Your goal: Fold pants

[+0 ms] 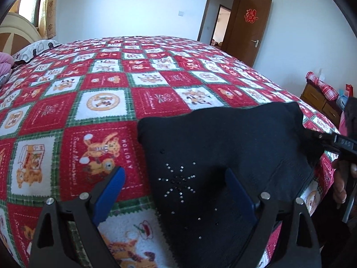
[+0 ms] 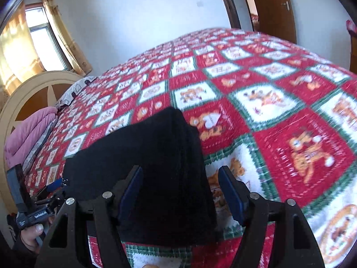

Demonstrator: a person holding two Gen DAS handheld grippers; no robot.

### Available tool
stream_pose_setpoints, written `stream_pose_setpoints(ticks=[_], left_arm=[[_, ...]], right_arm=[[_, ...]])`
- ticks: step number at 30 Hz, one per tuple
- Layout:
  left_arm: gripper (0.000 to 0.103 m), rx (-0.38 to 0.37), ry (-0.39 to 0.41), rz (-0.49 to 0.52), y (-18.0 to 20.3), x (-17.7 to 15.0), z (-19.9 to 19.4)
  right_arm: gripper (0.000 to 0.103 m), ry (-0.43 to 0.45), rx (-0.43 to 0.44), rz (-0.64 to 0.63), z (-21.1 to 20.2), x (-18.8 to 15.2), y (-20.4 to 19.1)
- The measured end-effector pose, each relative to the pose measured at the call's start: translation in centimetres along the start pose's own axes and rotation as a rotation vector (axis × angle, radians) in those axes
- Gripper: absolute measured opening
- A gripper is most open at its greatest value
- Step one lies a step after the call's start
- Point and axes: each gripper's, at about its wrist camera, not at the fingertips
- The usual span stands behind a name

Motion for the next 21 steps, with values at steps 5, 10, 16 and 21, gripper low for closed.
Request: stream_pose_setpoints(ticks=[5,10,16,21], left_arm=[[0.064,-0.074,-0.003,0.007,0.4,0.1,0.2],[0.023,-0.107,0.007,-0.020,-0.2,0.3,0.0],[0.011,-0.166,0.019,-0.066,-1.2,0.6,-0.7],[0.010,-0.180,0.066,-0.080,-2.1,1.8,-2.4]], right_arm=[[0.054,-0.046,0.031,-0.005,1.1,-0.5,0.1],[0.033,-0.051,0.058,-0.017,0.8,-1.0,-0.2],[0.026,-0.009,0.075,-0.038,-0.8,-0.9,-1.2],[0.025,0.023,0.099,-0.082,-2.5,0.1,-3.2]])
Point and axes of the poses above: each gripper's, at about its wrist camera, not at the fingertips, and z roughly the way its jaws point, y to its right, x to its top, and after that the axes turned 2 degrees about -x, right-handed
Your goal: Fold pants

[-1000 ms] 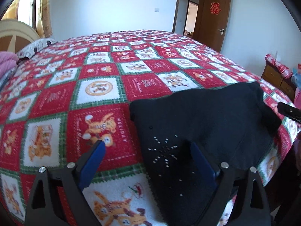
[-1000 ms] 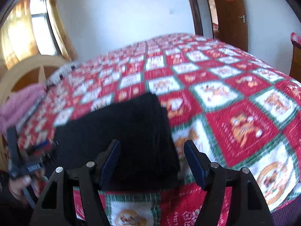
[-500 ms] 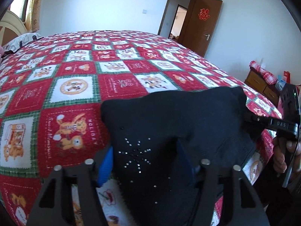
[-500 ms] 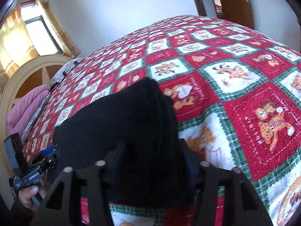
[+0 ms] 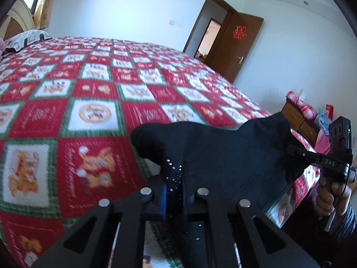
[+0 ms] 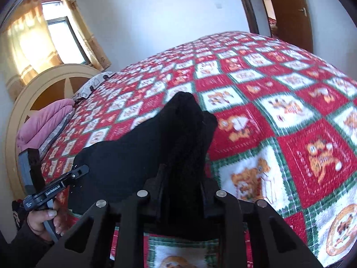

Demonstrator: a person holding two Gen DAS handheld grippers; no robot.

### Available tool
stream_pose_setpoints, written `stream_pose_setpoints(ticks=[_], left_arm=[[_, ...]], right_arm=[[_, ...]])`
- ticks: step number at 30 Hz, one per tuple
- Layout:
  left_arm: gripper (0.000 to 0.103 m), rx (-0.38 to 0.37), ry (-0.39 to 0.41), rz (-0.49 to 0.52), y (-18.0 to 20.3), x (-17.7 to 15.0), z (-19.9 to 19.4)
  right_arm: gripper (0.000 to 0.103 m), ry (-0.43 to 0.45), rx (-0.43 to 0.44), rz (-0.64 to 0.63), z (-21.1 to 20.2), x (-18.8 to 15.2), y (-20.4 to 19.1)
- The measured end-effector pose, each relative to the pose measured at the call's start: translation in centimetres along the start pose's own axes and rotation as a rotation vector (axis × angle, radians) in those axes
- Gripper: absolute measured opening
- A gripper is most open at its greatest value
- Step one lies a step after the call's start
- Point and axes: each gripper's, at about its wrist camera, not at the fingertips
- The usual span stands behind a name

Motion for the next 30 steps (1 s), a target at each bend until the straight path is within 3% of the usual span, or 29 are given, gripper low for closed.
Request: stream_pose_setpoints(ticks=[8,18,23,27,30], left_arm=[[0.010,0.085,0.088,-0.011,-4.1,3.6,-3.9],[0.010,0.343,0.164,-0.061,-14.4,7.0,-9.0],[0.010,0.428,0.152,-0.096,-18.7,7.0,-9.6],[0.012,0.448,0.099,-0.128,-21.8,5.7,-8.6],[0.037,0.505,0.057,-0.152,-23.1,4.0,-7.5]], right_arm=[[0.025,-0.024,0.075,-0.110,3.3,4.5,-5.4],[0.025,-0.065,0.241,-0.218,13.9,10.9,-18.3],[0.025,-0.117,0.281,-0.255,19.6,11.6,-24.1],[0.025,-0.164,0.284,-0.262,23.4,10.9,-25.9],[0.031,-0.209,0.286,-0.220,25.5,10.4,-25.2]])
Point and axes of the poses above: each gripper's, at about its wrist camera, not at the fingertips, and z roughly the way its jaws point, y to its right, x to its top, and after that the axes turned 2 degrees about -x, right-handed
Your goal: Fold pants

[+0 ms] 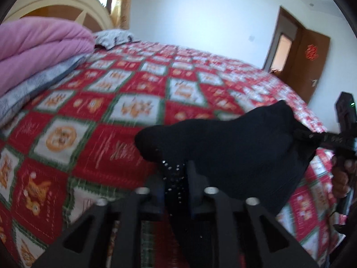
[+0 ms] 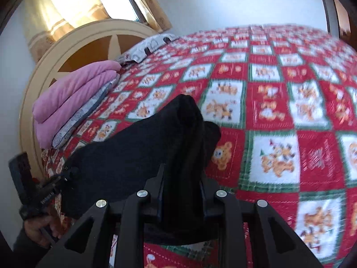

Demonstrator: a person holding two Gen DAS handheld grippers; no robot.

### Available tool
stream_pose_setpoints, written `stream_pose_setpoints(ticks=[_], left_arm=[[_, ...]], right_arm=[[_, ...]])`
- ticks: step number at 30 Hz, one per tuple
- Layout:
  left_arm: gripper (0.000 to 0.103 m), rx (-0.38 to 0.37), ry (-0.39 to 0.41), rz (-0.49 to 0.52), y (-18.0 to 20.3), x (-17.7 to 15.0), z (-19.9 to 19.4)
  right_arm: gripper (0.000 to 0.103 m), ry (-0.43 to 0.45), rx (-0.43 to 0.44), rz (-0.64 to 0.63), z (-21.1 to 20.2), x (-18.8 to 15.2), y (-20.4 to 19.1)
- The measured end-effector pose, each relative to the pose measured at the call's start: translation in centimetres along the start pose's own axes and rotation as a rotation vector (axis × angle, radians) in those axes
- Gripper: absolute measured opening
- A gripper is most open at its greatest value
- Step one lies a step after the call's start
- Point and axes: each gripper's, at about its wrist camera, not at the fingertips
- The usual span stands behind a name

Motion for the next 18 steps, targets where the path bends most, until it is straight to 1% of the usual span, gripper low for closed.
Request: stream_pose_setpoints(ticks=[1,2,3,4,5,7,8,9,10,11,12,15,16,18], left_arm=[[0.054,0.027,0.002,-0.007,-0.3,-0.4,0.3],[0.065,0.041,0.005,-0.019,-0.6,-0.7,0.4],[0.067,0.038,0.014,-0.041,-1.0,-0.9,0.4],[0.067,0.024,0.018,-0.055,-1.3,-0.9,0.4],[0.068,0.020,0.015,-0.056,-1.4,-0.8,0.4],[0.070,0.020,0.013,-0.049,-1.3,-0.8,0.5],[0.071,0.021,0.014,-0.049,-1.3,-0.8,0.4],[0.072,0.027,0.015,-0.051,-1.3,-0.8,0.3],[0.076,0.040,0.015,-0.052,-1.3,-0.8,0.1],[0.083,0.074,0.013,-0.052,-1.2,-0.9,-0.2],[0.085,0.101,0.015,-0.051,-1.3,-1.1,-0.6],[0.085,0.144,0.020,-0.043,-1.4,-2.0,-2.1],[0.085,0.171,0.025,-0.035,-1.3,-2.4,-2.9],[0.085,0.207,0.042,-0.037,-1.2,-2.6,-4.2]], right_arm=[[0.036,-0.003,-0.009,0.027,0.4,-0.2,0.8],[0.039,-0.010,-0.005,0.050,0.7,-0.3,1.4],[0.046,-0.022,-0.005,0.080,1.0,-0.4,2.2],[0.049,-0.034,-0.013,0.104,1.3,-0.6,3.0],[0.051,-0.044,-0.023,0.116,1.5,-0.8,3.7],[0.063,-0.049,-0.029,0.129,1.8,-1.1,4.5],[0.065,-0.050,-0.032,0.143,1.9,-1.2,4.9],[0.066,-0.049,-0.024,0.163,2.0,-1.2,5.4],[0.066,-0.046,-0.013,0.176,1.9,-1.3,5.7],[0.066,-0.036,-0.002,0.192,1.6,-1.3,6.1],[0.066,-0.026,-0.002,0.199,1.3,-1.4,6.4],[0.068,0.007,-0.008,0.208,-0.1,-1.6,7.0],[0.068,0.018,-0.017,0.211,-0.6,-1.6,7.2],[0.068,0.050,-0.074,0.222,-2.1,-1.8,7.4]])
Point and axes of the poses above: each gripper's, at about its wrist camera, not at the fingertips, and z roughly the way its jaws point, y to its right, x to its top, and after that the axes turned 2 degrees about -x, right-handed
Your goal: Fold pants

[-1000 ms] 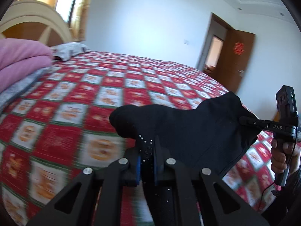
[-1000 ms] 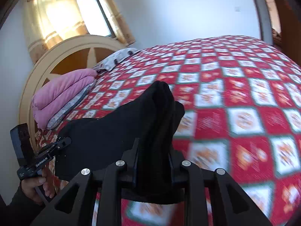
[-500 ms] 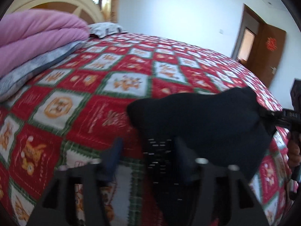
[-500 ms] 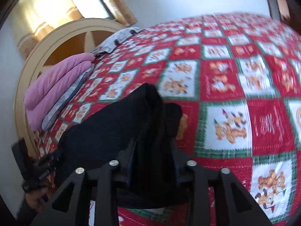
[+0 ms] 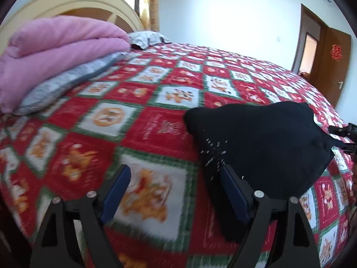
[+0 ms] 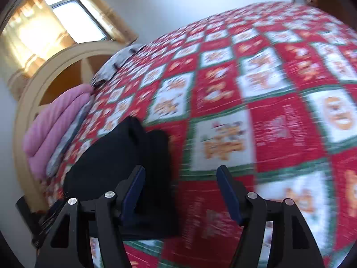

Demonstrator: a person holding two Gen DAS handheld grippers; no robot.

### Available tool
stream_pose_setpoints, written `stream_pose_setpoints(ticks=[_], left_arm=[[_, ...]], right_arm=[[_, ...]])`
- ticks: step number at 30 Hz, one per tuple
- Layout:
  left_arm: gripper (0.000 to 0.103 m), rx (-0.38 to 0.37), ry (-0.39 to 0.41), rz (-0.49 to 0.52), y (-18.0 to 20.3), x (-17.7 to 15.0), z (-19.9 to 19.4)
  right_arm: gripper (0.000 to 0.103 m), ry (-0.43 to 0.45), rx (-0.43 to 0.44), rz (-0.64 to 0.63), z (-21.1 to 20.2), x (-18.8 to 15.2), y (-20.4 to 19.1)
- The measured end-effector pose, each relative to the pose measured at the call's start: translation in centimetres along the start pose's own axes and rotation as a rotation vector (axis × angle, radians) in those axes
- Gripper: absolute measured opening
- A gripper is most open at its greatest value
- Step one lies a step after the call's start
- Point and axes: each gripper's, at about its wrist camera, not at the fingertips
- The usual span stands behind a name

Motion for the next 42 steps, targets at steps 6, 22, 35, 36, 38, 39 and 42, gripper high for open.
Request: stream_pose_setpoints(ticks=[6,22,35,36,38,39,42], left_arm=[[0.085,0.020,0.077,-0.002,1.4,0.0,-4.9],[0.085,-0.098,0.172,0.073,6.0,-1.5,-13.6],[0.090,-0.111,0.244,0.122,8.1,-1.8,-17.2],[0.090,-0.109,0.249,0.127,8.3,-1.8,-17.4],[0.092,-0.106,0.257,0.137,8.6,-2.0,-17.8],[0.093,-0.103,0.262,0.143,8.8,-2.0,-17.9],[0.095,-0.093,0.270,0.155,9.1,-2.3,-18.2]], right_arm=[[0.068,0.070,0.000,0.020,-4.9,-1.7,-0.5],[0.068,0.262,0.039,-0.152,-18.6,-10.3,-8.4],[0.068,0.354,-0.016,-0.274,-23.3,-13.8,-11.3],[0.068,0.359,-0.020,-0.283,-23.5,-14.0,-11.5],[0.068,0.368,-0.021,-0.297,-23.9,-14.6,-11.8],[0.068,0.369,-0.019,-0.304,-24.1,-14.9,-11.8],[0.069,0.374,-0.024,-0.328,-24.4,-15.5,-12.1]])
Point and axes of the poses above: each gripper's, at about its wrist camera, not at the fingertips, and z roughly the way its jaws point, y to its right, x to its top, and after that the axes turned 2 degrees about -x, right-handed
